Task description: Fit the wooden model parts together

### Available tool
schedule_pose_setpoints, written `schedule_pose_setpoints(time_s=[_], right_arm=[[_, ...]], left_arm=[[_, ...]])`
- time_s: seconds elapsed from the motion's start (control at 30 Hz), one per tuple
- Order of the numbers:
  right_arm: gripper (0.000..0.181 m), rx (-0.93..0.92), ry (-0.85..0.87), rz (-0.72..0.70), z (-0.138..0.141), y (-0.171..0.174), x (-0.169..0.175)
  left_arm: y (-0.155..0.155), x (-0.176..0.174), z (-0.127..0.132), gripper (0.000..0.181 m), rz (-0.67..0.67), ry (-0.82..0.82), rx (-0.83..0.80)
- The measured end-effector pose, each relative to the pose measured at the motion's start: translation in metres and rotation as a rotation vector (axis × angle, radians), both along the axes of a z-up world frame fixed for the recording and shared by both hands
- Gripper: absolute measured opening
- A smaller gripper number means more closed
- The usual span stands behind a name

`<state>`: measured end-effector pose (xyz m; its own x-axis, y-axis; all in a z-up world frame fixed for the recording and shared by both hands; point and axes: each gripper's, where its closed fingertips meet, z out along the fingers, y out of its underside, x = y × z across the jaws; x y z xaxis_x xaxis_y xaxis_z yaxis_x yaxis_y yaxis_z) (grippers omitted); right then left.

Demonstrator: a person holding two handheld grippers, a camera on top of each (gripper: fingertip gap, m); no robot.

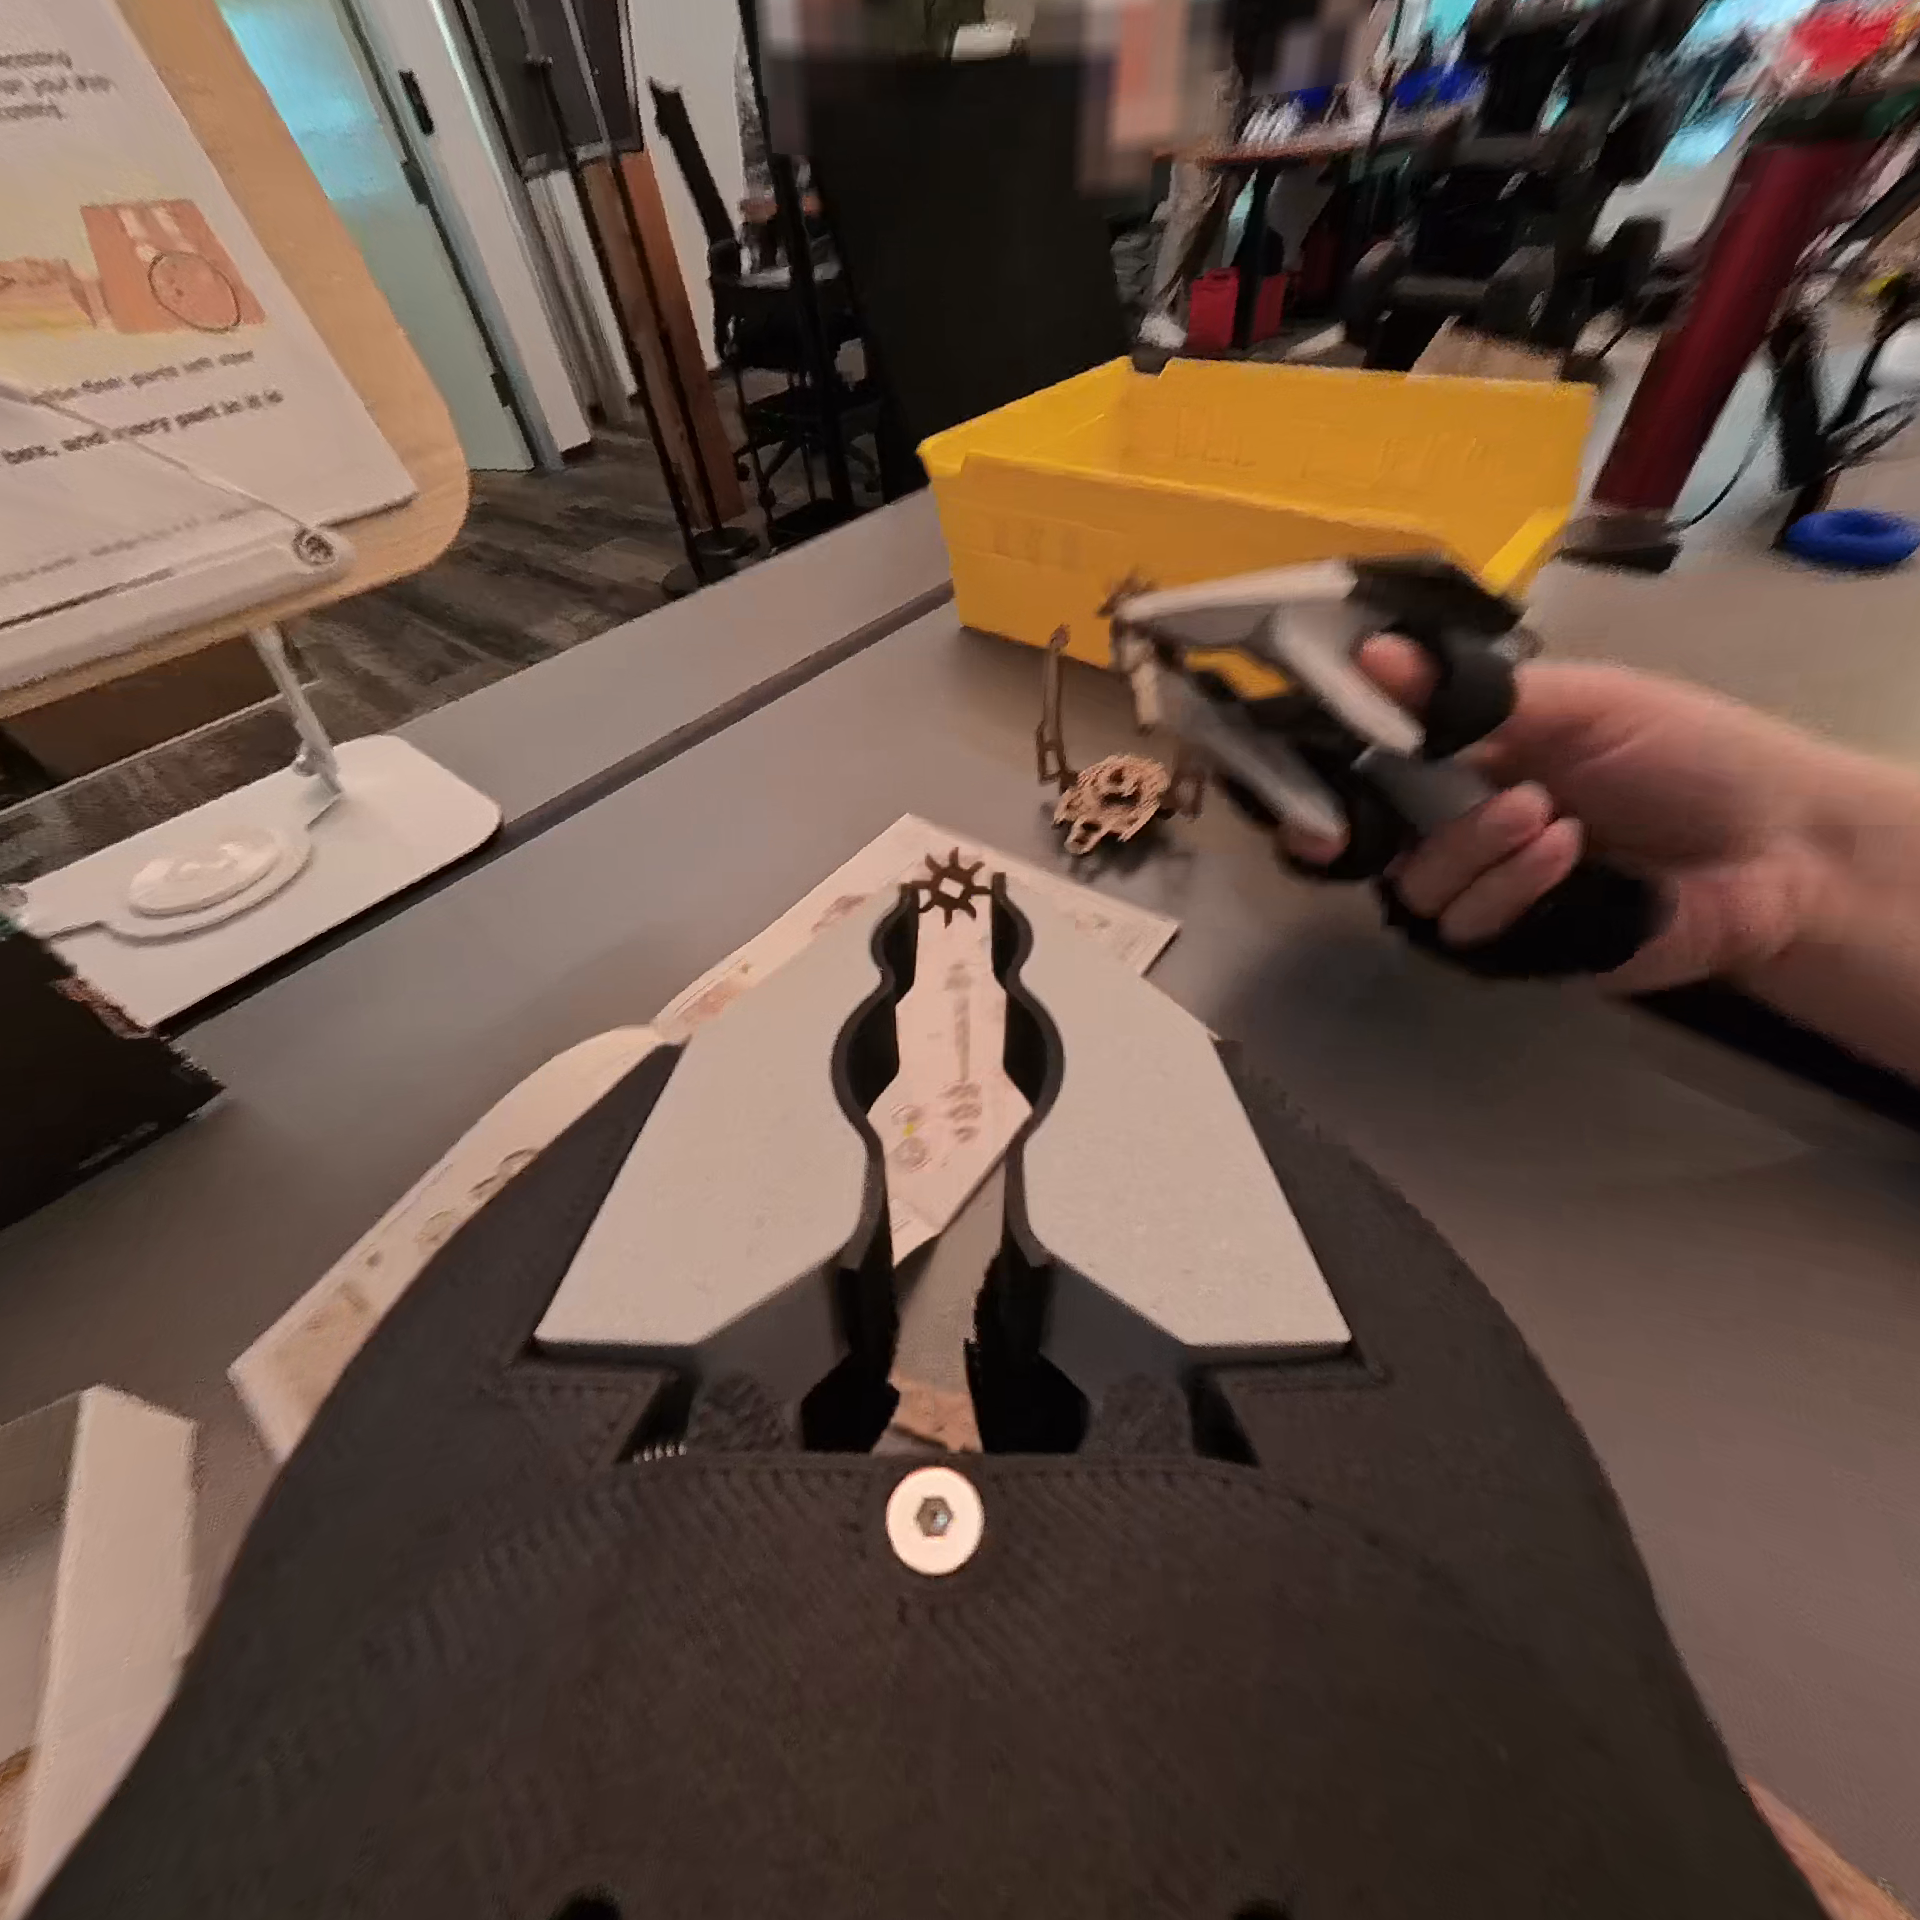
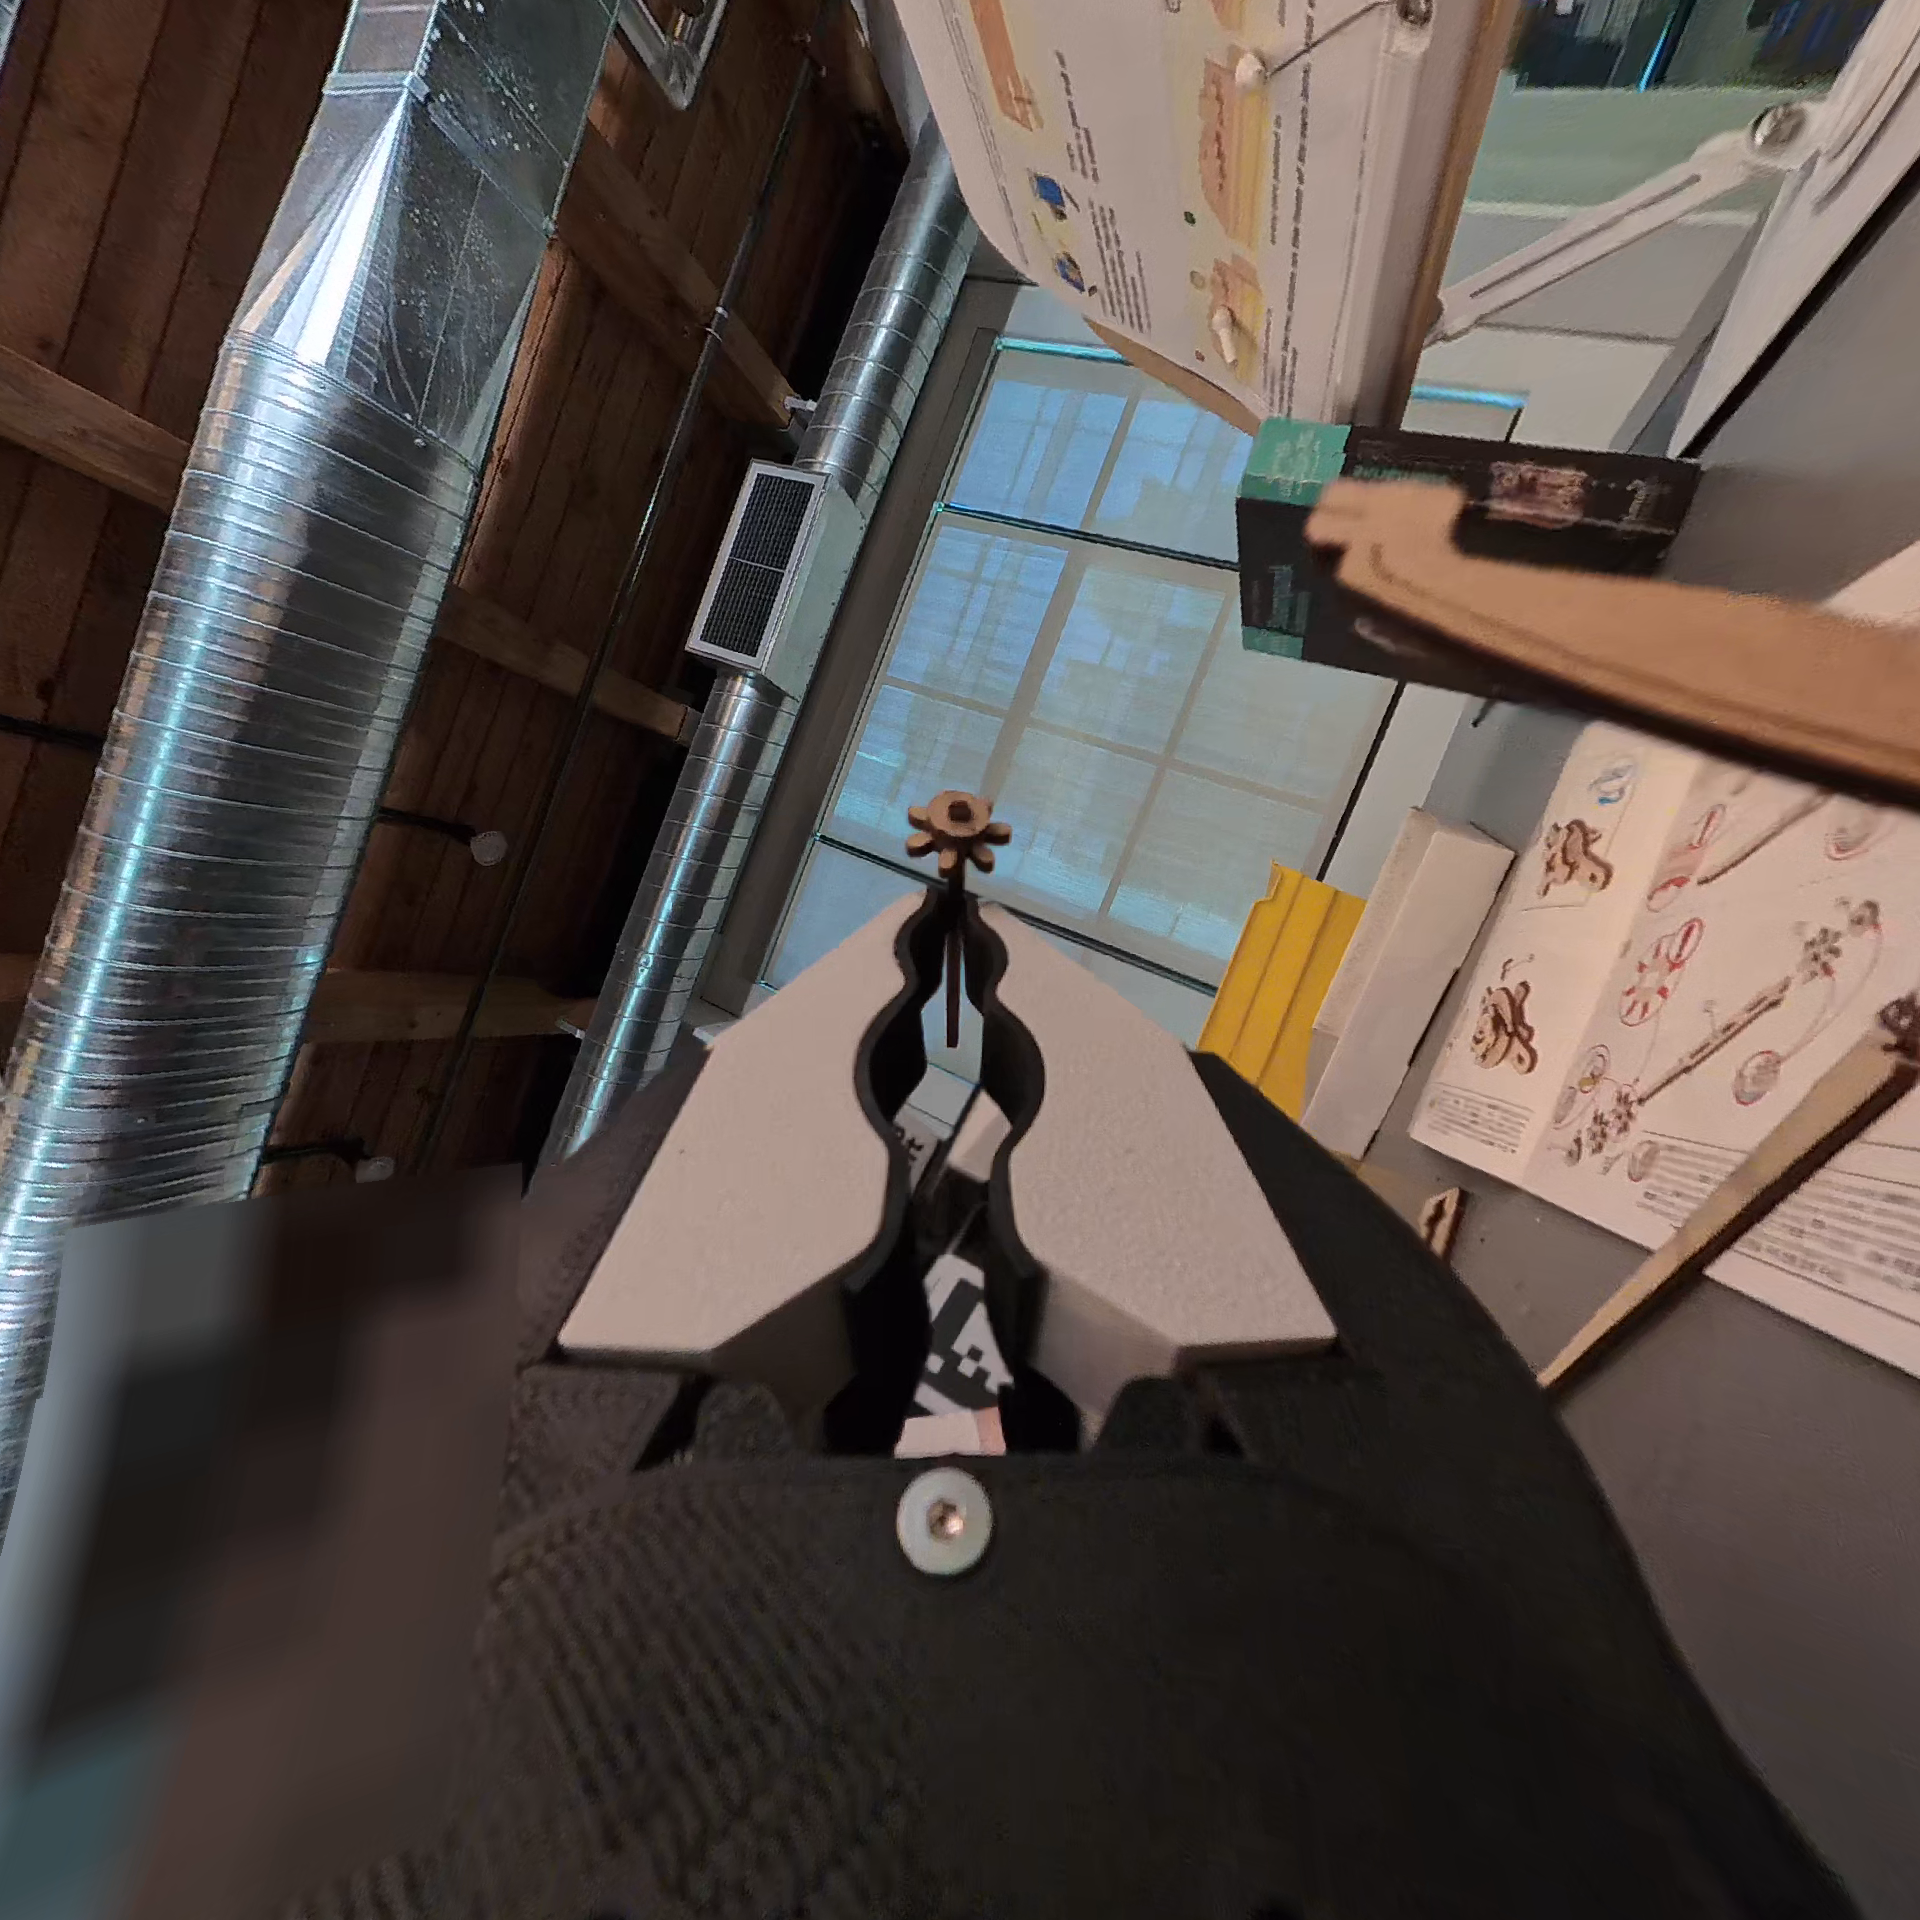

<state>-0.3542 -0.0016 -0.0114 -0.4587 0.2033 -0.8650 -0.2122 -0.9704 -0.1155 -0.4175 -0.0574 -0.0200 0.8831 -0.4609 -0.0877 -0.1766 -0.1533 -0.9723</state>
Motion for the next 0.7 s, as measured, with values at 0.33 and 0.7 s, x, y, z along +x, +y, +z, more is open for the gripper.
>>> schedule_pose_setpoints(time_s=[0.33,0.7], right_arm=[[0.000,-0.198,0.243,0.009,0.006,-0.015,-0.016],[0.000,-0.186,0.255,0.075,0.020,-0.033,-0.021]], left_arm=[[-0.024,0.020,0.042,0.012,-0.047,-0.018,0.239],[-0.030,0.026,0.047,0.011,-0.058,0.001,0.279]])
